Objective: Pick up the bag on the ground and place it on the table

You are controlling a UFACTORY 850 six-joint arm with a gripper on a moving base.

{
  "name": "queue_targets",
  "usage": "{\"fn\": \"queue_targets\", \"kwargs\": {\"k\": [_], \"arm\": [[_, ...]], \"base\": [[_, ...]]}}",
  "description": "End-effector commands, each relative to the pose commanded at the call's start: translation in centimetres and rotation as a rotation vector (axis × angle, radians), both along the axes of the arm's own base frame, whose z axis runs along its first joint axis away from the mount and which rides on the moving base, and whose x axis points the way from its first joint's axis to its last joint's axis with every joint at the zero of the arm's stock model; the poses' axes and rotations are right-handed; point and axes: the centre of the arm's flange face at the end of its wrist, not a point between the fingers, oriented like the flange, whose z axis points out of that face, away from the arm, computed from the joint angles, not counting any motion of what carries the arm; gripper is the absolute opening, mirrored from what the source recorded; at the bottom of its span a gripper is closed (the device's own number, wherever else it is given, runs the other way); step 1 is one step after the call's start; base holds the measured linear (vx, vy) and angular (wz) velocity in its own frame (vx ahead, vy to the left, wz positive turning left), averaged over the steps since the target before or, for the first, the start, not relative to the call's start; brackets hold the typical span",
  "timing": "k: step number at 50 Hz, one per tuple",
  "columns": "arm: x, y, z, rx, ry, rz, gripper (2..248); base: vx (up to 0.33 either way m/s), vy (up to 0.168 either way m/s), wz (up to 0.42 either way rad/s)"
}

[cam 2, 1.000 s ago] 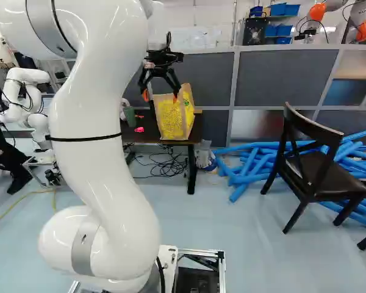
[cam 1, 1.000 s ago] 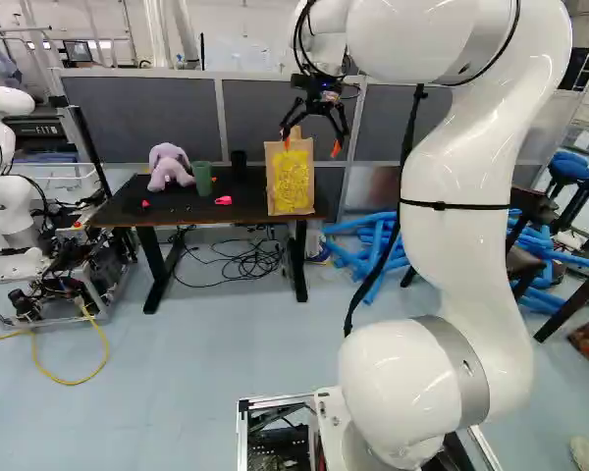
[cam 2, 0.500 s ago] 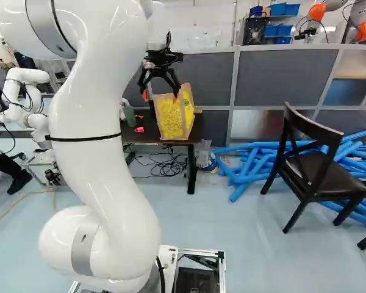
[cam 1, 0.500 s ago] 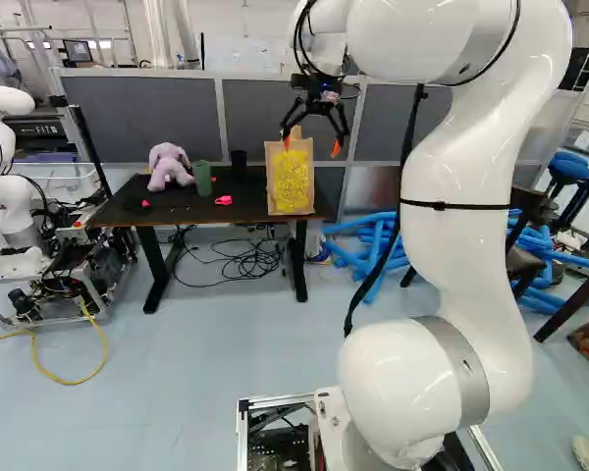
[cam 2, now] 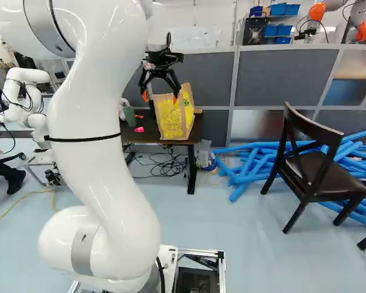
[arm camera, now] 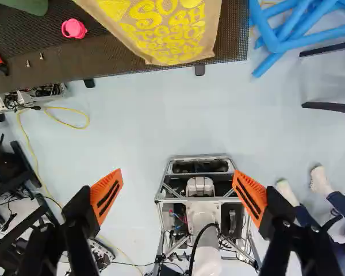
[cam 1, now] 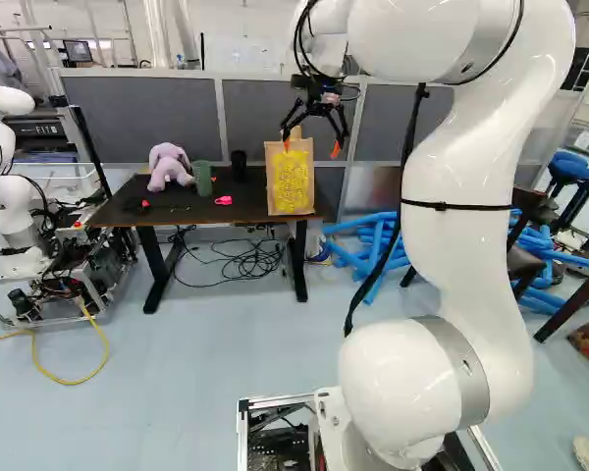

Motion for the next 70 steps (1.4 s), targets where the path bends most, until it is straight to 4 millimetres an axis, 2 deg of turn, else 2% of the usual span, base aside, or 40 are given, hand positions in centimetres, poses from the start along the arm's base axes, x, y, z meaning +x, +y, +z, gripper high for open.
{"fn": "queue_targets", "kwargs": {"k": [35,70], "arm": [[-1.0,-0.3,-2.5,-0.010,-0.097,-0.005,247],[-3.5,-0.7,-7.1,-0.031,-0.275,-0.008,247]], "base": [[0.000,0.000,0.000],[0.000,0.000,0.000]]}}
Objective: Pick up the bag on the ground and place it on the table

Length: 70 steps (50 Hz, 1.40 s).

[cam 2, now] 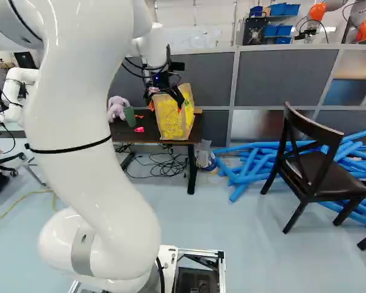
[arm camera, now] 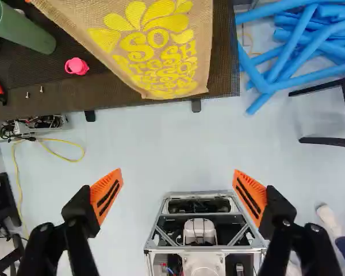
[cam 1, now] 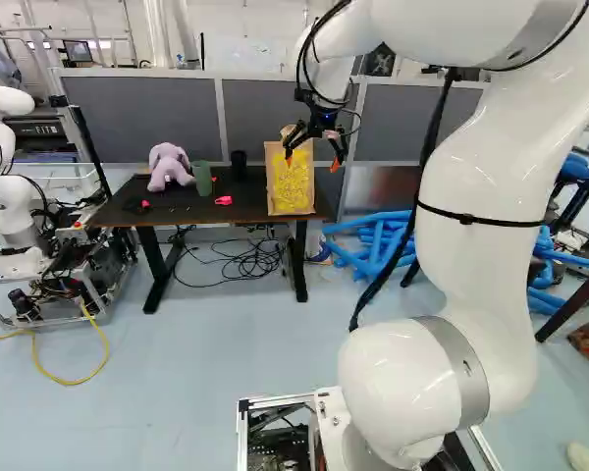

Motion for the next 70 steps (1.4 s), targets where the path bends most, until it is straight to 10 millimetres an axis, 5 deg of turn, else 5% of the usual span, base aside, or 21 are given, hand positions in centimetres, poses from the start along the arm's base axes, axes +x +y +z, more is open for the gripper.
{"fn": "queue_targets", "kwargs": {"k": [31,70], "arm": [[-4.5,-0.6,-5.7,-0.031,-0.224,0.003,247],[-13.2,-1.2,-13.2,-0.076,-0.534,0.019,247]], "base": [[0.000,0.000,0.000],[0.000,0.000,0.000]]}}
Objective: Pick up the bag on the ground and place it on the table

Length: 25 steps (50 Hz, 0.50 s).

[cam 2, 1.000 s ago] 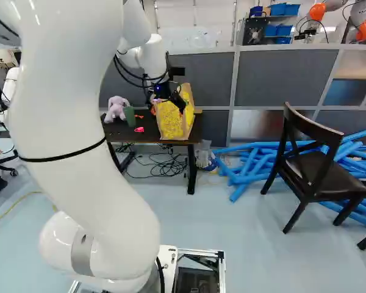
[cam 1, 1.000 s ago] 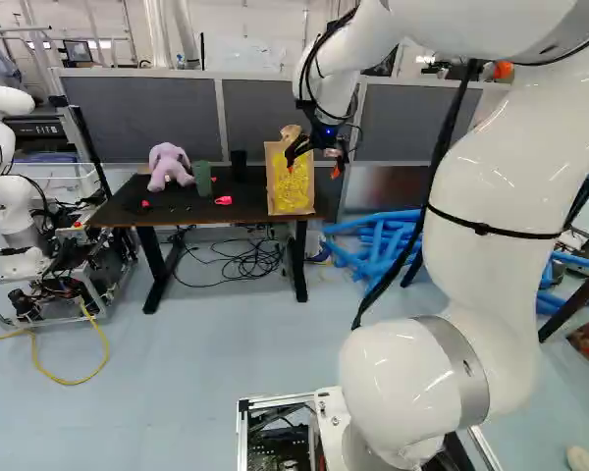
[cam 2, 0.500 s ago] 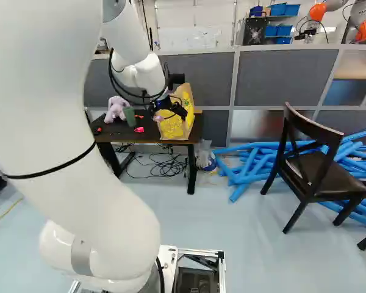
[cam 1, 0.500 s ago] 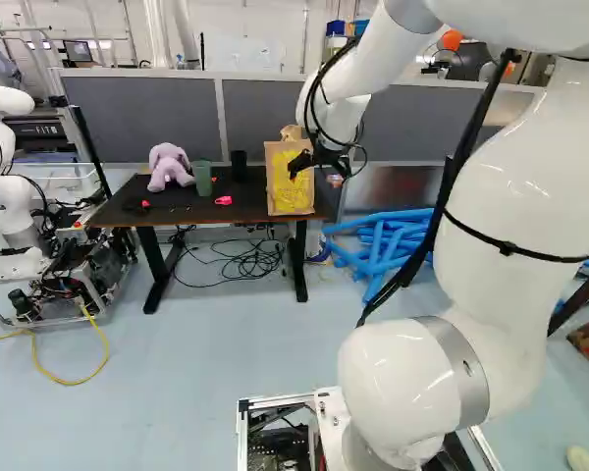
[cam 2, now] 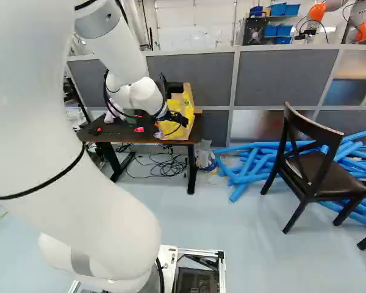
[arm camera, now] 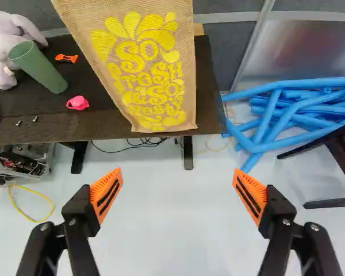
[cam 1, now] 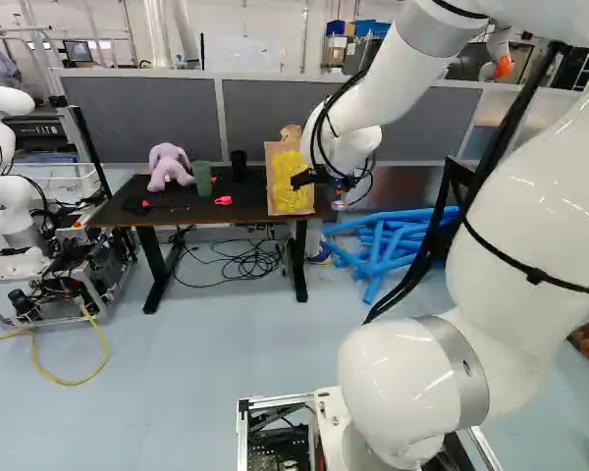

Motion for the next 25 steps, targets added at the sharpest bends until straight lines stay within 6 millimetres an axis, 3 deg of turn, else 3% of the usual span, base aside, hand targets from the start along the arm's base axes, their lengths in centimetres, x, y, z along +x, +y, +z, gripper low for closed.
{"fn": "queue_targets", "kwargs": {"k": [25], "arm": [[-5.6,-0.2,-3.7,-0.023,-0.163,0.012,247]], "base": [[0.000,0.000,0.000]]}}
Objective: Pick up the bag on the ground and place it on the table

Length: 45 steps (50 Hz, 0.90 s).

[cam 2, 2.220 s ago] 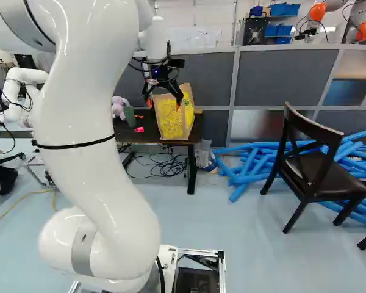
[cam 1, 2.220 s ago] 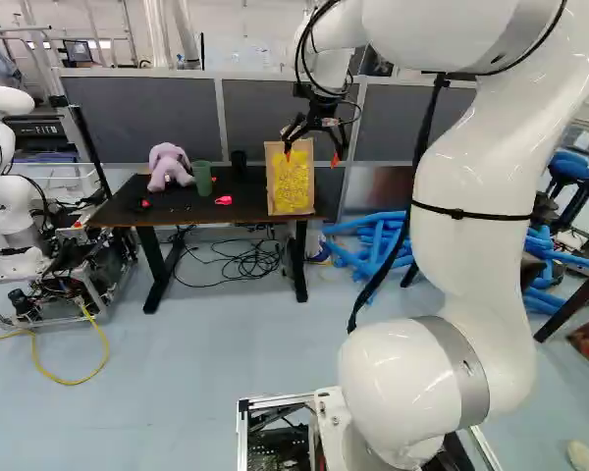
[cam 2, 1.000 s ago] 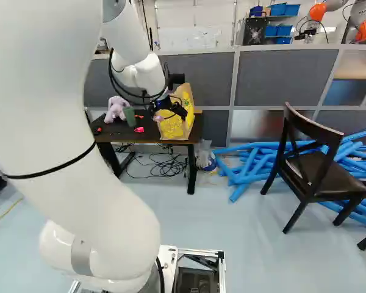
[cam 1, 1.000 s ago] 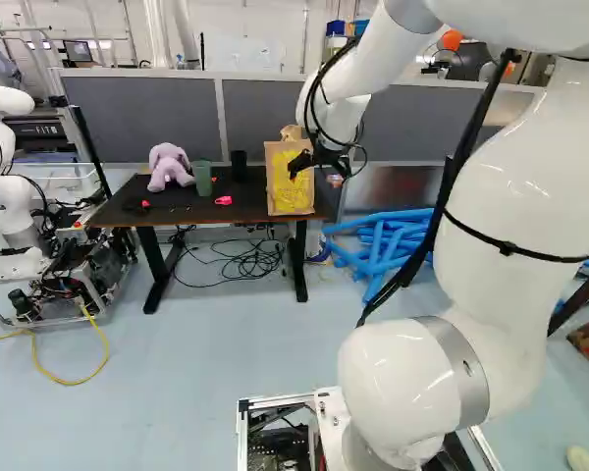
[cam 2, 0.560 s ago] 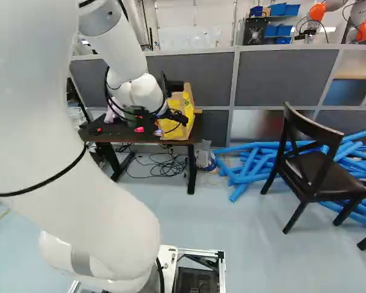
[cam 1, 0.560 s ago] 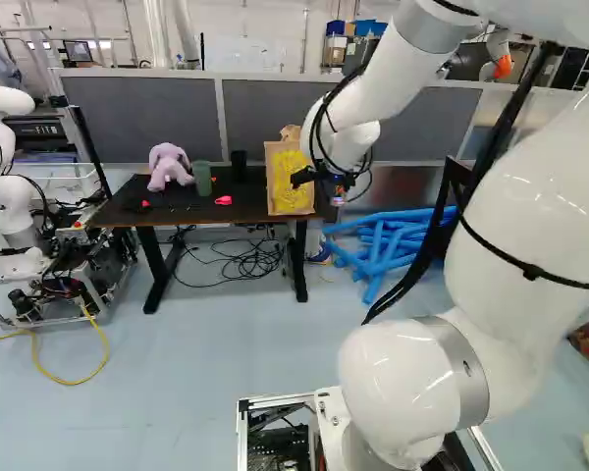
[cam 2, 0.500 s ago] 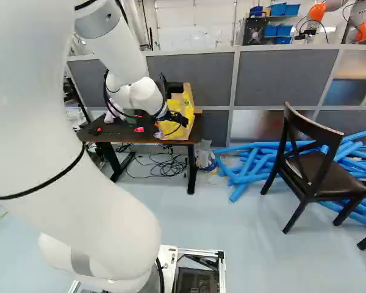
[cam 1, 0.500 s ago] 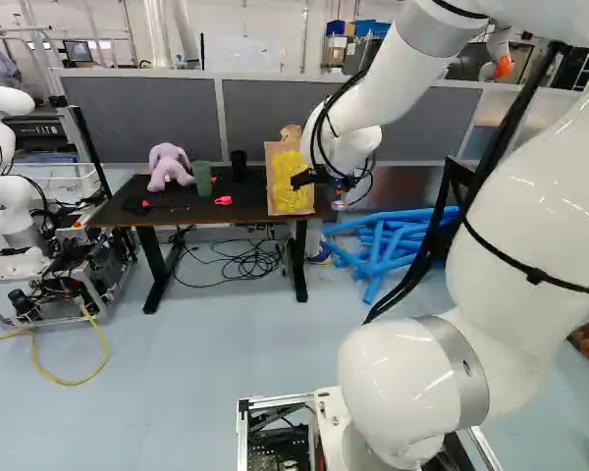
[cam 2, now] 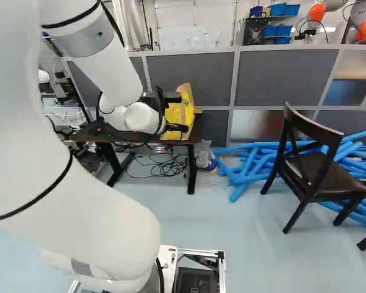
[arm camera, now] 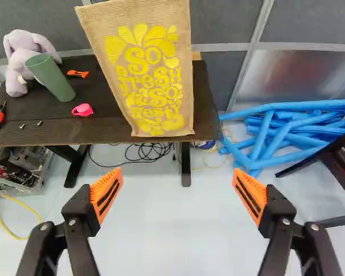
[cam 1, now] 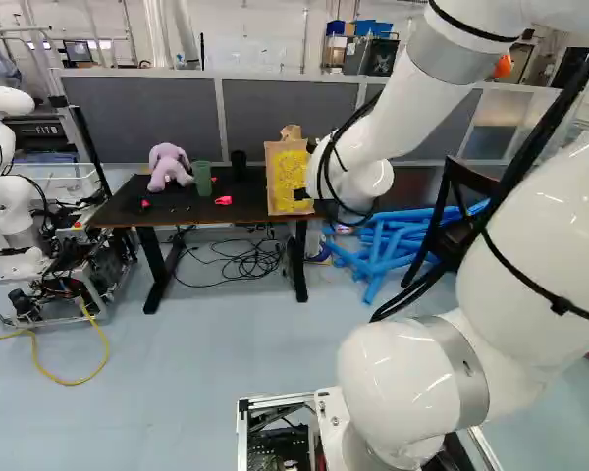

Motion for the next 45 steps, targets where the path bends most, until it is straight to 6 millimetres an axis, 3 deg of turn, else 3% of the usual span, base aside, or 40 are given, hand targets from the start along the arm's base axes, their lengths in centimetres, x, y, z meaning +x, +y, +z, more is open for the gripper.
{"fn": "queue_targets", "kwargs": {"k": [45], "arm": [[-7.6,-0.1,-4.0,-0.025,-0.194,0.015,247]], "base": [[0.000,0.000,0.000]]}}
